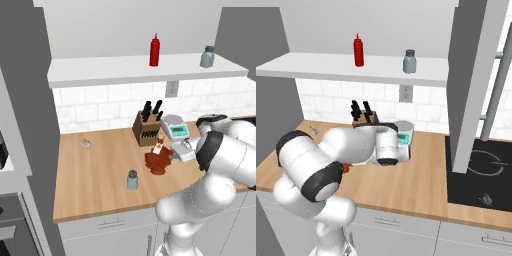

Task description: Put the shaker and condiment bottle from the counter next to their counterparts in the cabinet.

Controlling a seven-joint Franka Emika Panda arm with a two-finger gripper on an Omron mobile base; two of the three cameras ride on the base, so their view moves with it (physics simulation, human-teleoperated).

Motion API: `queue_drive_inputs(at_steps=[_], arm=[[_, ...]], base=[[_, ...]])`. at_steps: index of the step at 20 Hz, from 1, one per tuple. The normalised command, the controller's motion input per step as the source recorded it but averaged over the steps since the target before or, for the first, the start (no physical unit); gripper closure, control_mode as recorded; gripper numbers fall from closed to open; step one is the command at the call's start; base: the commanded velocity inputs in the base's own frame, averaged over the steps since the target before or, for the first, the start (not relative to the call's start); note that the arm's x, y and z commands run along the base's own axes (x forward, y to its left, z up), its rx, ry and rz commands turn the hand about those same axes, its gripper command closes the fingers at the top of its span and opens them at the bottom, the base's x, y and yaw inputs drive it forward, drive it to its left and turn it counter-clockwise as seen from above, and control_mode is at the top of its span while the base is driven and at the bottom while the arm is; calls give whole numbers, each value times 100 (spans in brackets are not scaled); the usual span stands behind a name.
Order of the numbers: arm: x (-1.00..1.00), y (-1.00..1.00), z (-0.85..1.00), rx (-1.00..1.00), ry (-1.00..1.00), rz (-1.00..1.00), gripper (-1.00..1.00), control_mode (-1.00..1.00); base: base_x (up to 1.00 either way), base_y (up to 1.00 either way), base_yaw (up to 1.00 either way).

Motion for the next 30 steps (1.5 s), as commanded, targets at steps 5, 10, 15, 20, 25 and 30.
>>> queue_drive_inputs(at_steps=[5, 10, 15, 20, 25, 30], arm=[[-76, 0, 45, 0, 0, -39, 100, -100], [-42, -1, 49, 0, 0, -51, 100, -100], [-64, 0, 73, -1, -4, -36, 100, -100], [-48, 10, 94, -8, -11, -18, 100, -100], [-9, 1, 90, -8, -1, -33, 100, -100], [-10, 9, 100, -8, -6, -23, 100, -100]], base=[[0, 0, 0], [0, 0, 0], [0, 0, 0], [0, 0, 0], [0, 0, 0], [0, 0, 0]])
